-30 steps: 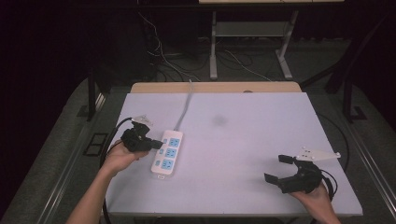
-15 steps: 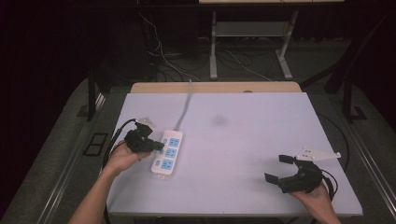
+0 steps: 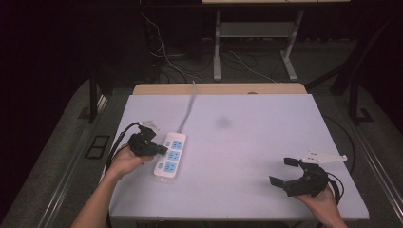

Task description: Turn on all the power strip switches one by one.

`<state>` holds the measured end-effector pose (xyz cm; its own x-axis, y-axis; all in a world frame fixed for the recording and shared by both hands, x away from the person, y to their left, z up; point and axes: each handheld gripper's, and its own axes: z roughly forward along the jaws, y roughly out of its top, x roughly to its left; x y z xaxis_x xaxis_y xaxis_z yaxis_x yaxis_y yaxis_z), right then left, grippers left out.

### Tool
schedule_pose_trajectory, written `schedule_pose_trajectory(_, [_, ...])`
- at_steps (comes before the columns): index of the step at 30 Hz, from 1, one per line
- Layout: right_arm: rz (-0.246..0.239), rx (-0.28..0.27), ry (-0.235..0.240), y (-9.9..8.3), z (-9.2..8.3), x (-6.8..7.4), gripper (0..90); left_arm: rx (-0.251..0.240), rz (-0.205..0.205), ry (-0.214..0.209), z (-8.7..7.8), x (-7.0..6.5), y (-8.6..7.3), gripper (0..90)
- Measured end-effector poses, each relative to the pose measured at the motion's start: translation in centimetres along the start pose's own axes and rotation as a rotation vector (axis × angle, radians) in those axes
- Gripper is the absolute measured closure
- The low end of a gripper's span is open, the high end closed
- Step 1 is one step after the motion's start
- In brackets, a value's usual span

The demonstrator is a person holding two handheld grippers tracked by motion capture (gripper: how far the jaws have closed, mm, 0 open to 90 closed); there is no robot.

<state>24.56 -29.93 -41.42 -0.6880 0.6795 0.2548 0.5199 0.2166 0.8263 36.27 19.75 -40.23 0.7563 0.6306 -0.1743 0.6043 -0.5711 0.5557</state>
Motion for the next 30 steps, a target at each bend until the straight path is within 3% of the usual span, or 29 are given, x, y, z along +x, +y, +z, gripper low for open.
schedule_pose_trajectory(9, [0.005,-0.011,-0.004,0.03,-0.34,-0.03,0.8,-0.014,-0.004,0.001,0.07,0.22,-0.46,89.6])
schedule_pose_trajectory(15, [0.004,-0.018,-0.001,0.13,-0.47,0.08,0.8,-0.016,-0.037,0.004,0.25,0.19,-0.56,89.8])
schedule_pose_trajectory(23, [0.008,-0.025,-0.004,0.07,-0.70,-0.11,0.9,-0.033,-0.033,0.006,0.20,0.19,-0.80,89.7])
schedule_pose_trajectory(27, [0.007,-0.020,-0.003,0.10,-0.58,-0.18,0.8,-0.029,-0.002,0.029,0.24,-0.19,-0.67,89.6])
schedule_pose_trajectory(30, [0.006,-0.015,-0.004,0.06,-0.48,-0.18,0.8,-0.023,-0.005,0.039,0.22,-0.33,-0.61,89.6])
